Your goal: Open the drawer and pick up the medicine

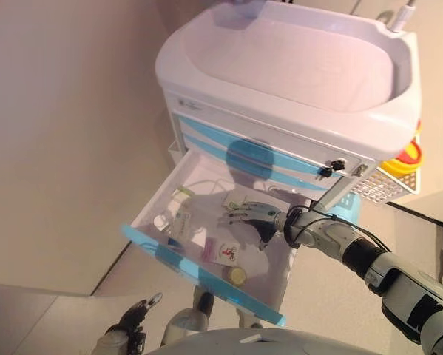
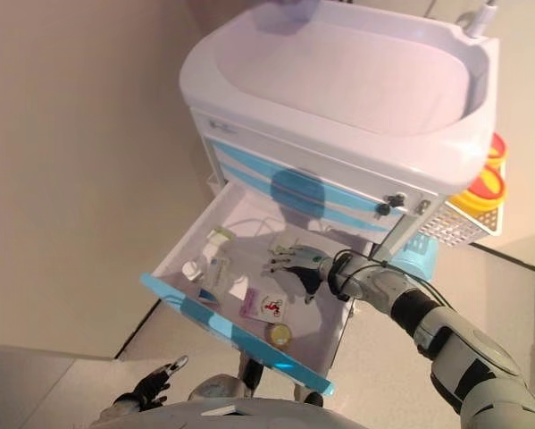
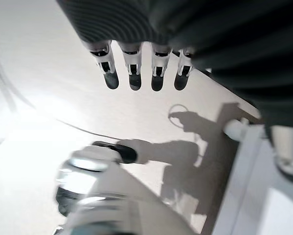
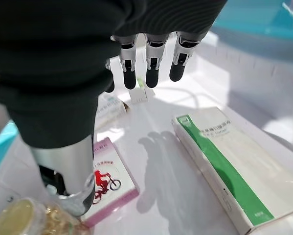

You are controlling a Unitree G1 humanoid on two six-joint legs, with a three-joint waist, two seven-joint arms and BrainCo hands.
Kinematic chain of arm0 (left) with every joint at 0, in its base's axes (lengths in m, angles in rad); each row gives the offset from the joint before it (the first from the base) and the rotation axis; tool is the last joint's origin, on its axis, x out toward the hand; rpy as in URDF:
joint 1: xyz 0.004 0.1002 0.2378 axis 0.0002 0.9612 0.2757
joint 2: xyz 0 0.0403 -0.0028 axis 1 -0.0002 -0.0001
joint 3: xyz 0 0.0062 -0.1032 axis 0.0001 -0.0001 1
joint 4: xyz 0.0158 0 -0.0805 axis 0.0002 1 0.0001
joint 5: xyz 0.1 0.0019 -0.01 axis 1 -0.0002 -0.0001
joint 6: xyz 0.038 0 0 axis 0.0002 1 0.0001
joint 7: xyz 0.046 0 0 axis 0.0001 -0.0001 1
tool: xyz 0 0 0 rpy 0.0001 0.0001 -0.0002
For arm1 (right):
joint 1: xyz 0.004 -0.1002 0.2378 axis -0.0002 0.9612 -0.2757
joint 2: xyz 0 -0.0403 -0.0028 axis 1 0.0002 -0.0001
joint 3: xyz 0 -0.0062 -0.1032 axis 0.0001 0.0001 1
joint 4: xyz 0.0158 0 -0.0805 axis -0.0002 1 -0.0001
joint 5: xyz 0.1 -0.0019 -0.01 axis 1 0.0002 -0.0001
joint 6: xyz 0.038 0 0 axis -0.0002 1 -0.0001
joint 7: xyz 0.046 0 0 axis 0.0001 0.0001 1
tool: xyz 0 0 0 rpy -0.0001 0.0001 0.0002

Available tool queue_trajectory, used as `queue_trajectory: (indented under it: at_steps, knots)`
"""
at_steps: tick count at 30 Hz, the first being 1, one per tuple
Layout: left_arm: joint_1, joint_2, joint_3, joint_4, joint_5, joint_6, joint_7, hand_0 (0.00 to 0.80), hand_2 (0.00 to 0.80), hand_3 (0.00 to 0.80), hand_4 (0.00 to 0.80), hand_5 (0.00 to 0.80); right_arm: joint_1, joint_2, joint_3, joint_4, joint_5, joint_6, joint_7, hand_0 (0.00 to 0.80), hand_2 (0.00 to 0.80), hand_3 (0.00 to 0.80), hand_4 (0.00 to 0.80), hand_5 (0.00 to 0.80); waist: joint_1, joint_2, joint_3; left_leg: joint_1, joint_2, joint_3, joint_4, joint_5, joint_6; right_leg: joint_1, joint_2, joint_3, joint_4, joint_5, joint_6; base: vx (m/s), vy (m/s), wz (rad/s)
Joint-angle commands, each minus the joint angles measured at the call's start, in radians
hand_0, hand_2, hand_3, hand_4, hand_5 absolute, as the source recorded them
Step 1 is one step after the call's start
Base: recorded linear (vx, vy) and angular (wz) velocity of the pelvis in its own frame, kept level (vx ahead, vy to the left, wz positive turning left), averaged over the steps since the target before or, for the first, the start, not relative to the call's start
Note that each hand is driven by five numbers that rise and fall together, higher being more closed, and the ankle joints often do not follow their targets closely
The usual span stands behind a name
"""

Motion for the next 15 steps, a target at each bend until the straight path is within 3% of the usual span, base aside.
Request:
queue_trajectory:
  at_steps: [1, 8, 11, 15]
  knots:
    - [-0.007, 0.026, 0.028, -0.05, -0.21, -0.09, -0.096, 0.0, 0.0, 0.0, 0.0, 0.0, -0.002, 0.014, 0.003, -0.021, 0.017, 0.027, -0.066, 0.0, 0.0, 0.0, 0.0, 0.0, 0.043, -0.024, -0.019, -0.025, -0.047, -0.005, 0.006, -0.042, 0.015, -0.049, -0.052, 0.005, 0.078, 0.027, 0.048, 0.01, -0.057, 0.18]
    - [0.055, 0.015, 0.098, -0.245, -0.461, -0.128, -0.284, 0.0, 0.0, 0.0, 0.0, 0.0, 0.07, 0.005, -0.042, 0.037, -0.011, 0.03, -0.116, 0.0, 0.0, 0.0, 0.0, 0.0, 0.074, -0.024, -0.008, -0.034, -0.05, -0.027, 0.009, -0.032, 0.016, -0.045, -0.054, -0.016, 0.081, 0.03, 0.046, 0.001, -0.038, 0.19]
    - [0.057, 0.022, 0.111, -0.264, -0.472, -0.13, -0.285, 0.0, 0.0, 0.0, 0.0, 0.0, 0.085, 0.01, -0.049, 0.065, -0.026, 0.02, -0.135, 0.0, 0.0, 0.0, 0.0, 0.0, 0.077, -0.024, -0.004, -0.035, -0.049, -0.029, 0.01, -0.032, 0.017, -0.045, -0.054, -0.017, 0.086, 0.027, 0.045, -0.009, -0.034, 0.01]
    - [0.051, 0.037, 0.14, -0.225, -0.408, -0.122, -0.199, 0.0, 0.0, 0.0, 0.0, 0.0, 0.082, 0.018, -0.044, 0.094, -0.029, -0.022, -0.143, 0.0, 0.0, 0.0, 0.0, 0.0, 0.079, -0.024, -0.005, -0.037, -0.048, -0.031, 0.011, -0.03, 0.016, -0.046, -0.052, -0.015, 0.087, 0.025, 0.045, 0.0, 0.0, 0.0]
